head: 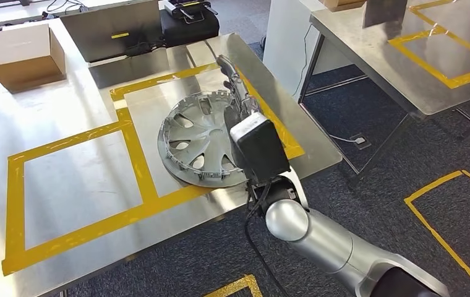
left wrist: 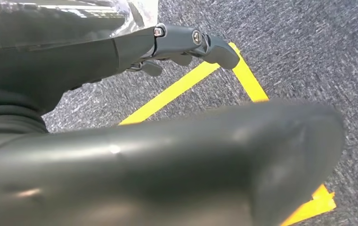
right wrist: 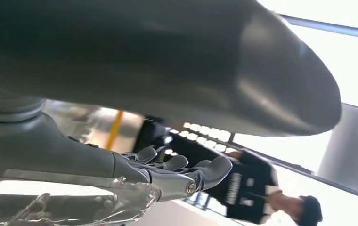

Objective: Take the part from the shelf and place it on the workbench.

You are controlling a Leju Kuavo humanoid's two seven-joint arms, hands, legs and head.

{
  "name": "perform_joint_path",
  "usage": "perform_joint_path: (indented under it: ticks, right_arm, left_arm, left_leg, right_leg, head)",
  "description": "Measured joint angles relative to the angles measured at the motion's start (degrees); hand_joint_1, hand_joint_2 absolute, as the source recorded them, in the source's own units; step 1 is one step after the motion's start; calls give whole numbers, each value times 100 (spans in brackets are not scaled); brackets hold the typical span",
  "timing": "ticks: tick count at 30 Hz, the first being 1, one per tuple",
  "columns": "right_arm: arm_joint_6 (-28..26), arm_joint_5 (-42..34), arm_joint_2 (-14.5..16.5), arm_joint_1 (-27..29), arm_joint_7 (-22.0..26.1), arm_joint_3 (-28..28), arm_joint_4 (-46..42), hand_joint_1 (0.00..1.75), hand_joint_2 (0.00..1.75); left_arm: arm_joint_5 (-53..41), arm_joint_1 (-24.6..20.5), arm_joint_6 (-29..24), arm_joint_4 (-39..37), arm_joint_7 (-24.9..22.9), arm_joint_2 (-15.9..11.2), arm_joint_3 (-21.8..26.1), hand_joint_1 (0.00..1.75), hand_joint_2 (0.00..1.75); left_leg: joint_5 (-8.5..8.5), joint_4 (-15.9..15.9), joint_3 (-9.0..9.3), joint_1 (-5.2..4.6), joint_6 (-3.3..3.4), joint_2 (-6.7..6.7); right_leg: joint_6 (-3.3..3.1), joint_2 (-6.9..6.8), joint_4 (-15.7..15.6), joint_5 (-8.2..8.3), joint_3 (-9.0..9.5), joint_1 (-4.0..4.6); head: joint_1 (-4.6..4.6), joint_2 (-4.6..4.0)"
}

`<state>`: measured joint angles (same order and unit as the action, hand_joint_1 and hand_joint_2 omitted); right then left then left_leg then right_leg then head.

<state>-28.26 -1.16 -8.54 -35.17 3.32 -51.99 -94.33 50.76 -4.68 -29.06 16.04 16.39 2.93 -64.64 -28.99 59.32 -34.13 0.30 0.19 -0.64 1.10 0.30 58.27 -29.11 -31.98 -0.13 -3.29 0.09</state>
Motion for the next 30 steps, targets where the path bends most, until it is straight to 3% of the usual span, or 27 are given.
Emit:
perform_joint_path:
  ticks: [6, 12, 21, 30]
  right_arm:
    - [52, -520, -206, 347, 733, 292, -1451, 0, 0]
    - [152, -622, -340, 581, 1000, 423, -2375, 0, 0]
    - [258, -602, -428, 795, 1274, 433, -3185, 0, 0]
    - [290, -693, -444, 841, 1354, 418, -3450, 0, 0]
  left_arm:
    - [104, 11, 15, -10, 184, -2, 101, 0, 0]
    - [151, 10, 44, -12, 264, -6, 139, 0, 0]
    - [196, 4, 21, -13, 345, -15, 210, 0, 0]
    - [224, -32, 20, -13, 306, -27, 243, 0, 0]
  left_leg:
    - [0, 0, 3, 0, 0, 3]
    - [0, -1, 6, 0, 0, 10]
    - [0, -2, 6, 0, 0, 10]
    - [0, -2, 7, 0, 0, 10]
  right_leg:
    - [-1, 3, 0, 0, 2, 0]
    - [-6, 6, 0, 4, 2, 0]
    - [-7, 6, 0, 4, 4, 0]
    - [-7, 6, 0, 4, 5, 0]
  head:
    - [0, 0]
    - [-1, 0]
    - [0, 0]
    - [-1, 0]
